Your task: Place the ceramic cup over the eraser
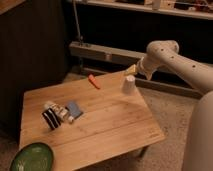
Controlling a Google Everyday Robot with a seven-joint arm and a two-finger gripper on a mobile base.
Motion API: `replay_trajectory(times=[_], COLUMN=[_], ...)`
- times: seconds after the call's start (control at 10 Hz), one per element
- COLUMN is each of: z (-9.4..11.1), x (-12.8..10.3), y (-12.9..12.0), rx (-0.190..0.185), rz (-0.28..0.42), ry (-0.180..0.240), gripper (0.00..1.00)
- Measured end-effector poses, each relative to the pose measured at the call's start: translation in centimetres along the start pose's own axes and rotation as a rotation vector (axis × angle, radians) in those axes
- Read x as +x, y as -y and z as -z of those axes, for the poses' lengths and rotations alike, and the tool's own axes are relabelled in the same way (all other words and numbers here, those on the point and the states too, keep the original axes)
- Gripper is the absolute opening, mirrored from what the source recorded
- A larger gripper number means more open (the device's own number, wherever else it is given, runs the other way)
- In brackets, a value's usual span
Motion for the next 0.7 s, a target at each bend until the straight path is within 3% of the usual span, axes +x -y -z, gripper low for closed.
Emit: replay_trajectory(times=[0.3,0.4,0.7], z=[-2.0,-4.3,-8.2], x=[-0.2,-0.4,-0.8], y=[-0.7,-2.5,-3.8], rx=[0.012,0.019,0.059], rz=[0.054,0.091,0.118], ry=[-0.01,-0.019,-0.032], gripper=[0.8,0.8,0.8])
